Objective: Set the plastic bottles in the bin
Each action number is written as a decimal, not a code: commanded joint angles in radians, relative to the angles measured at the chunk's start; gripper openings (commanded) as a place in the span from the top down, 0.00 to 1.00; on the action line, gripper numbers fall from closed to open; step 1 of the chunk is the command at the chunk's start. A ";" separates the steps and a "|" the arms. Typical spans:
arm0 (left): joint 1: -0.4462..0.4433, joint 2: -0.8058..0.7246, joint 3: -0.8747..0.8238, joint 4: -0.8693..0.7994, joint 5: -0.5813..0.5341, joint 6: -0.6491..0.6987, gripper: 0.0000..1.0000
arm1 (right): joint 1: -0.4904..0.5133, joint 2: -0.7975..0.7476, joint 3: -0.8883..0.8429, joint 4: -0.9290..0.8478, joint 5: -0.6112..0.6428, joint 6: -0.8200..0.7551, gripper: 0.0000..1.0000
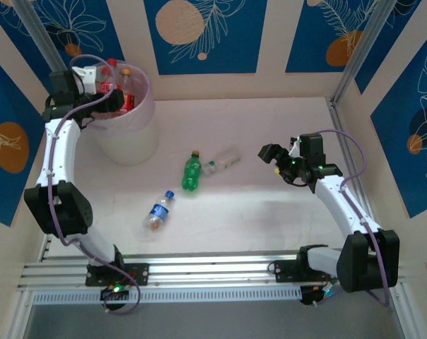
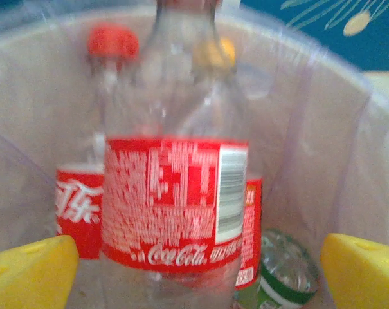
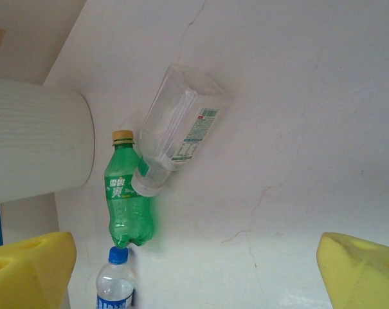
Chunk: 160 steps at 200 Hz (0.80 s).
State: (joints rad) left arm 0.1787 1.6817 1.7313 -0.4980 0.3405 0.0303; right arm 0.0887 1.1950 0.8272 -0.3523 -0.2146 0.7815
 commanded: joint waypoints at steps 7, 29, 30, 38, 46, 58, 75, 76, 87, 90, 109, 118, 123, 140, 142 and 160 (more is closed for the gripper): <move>-0.002 -0.019 0.094 -0.011 -0.031 -0.027 0.07 | 0.015 0.011 0.017 0.015 -0.025 -0.001 0.03; -0.003 0.026 0.129 -0.011 -0.049 -0.037 0.19 | 0.019 0.003 0.005 0.014 -0.023 0.002 0.03; -0.002 0.027 0.129 -0.011 -0.047 -0.038 0.20 | 0.019 0.002 0.004 0.015 -0.022 0.002 0.03; -0.003 0.039 0.131 0.000 -0.034 -0.047 0.25 | 0.021 -0.001 -0.002 0.014 -0.020 0.002 0.03; -0.003 0.053 0.130 0.012 -0.021 -0.060 0.30 | 0.022 -0.004 -0.005 0.013 -0.019 0.004 0.03; -0.003 0.075 0.130 0.019 -0.012 -0.072 0.36 | 0.021 -0.005 -0.008 0.013 -0.019 0.004 0.03; -0.003 0.098 0.118 0.027 0.002 -0.083 0.45 | 0.024 -0.003 -0.010 0.015 -0.021 0.005 0.03; -0.003 0.099 0.118 0.026 0.003 -0.083 0.45 | 0.024 -0.003 -0.010 0.015 -0.022 0.005 0.03; -0.004 0.100 0.093 0.032 0.012 -0.085 0.48 | 0.027 -0.003 -0.010 0.015 -0.021 0.004 0.03; -0.004 0.098 0.082 0.035 0.013 -0.085 0.49 | 0.029 -0.003 -0.008 0.015 -0.019 0.005 0.03; -0.006 0.071 -0.001 0.060 0.016 -0.084 0.51 | 0.031 0.000 -0.009 0.016 -0.017 0.005 0.03; -0.006 0.055 -0.048 0.068 0.012 -0.078 0.52 | 0.032 0.004 -0.007 0.017 -0.017 0.005 0.03; -0.006 0.047 -0.074 0.071 0.007 -0.074 0.52 | 0.033 0.005 -0.008 0.019 -0.019 0.005 0.03; -0.006 0.011 -0.154 0.087 -0.015 -0.061 0.53 | 0.036 0.012 -0.004 0.020 -0.019 0.004 0.03; -0.005 0.006 -0.164 0.089 -0.017 -0.061 0.53 | 0.037 0.012 -0.004 0.019 -0.019 0.005 0.04; -0.005 -0.023 -0.234 0.108 -0.030 -0.056 0.54 | 0.042 0.016 0.001 0.020 -0.017 0.005 0.03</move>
State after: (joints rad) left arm 0.1787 1.6760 1.6073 -0.2916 0.3305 -0.0433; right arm 0.1204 1.2018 0.8268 -0.3439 -0.2142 0.7830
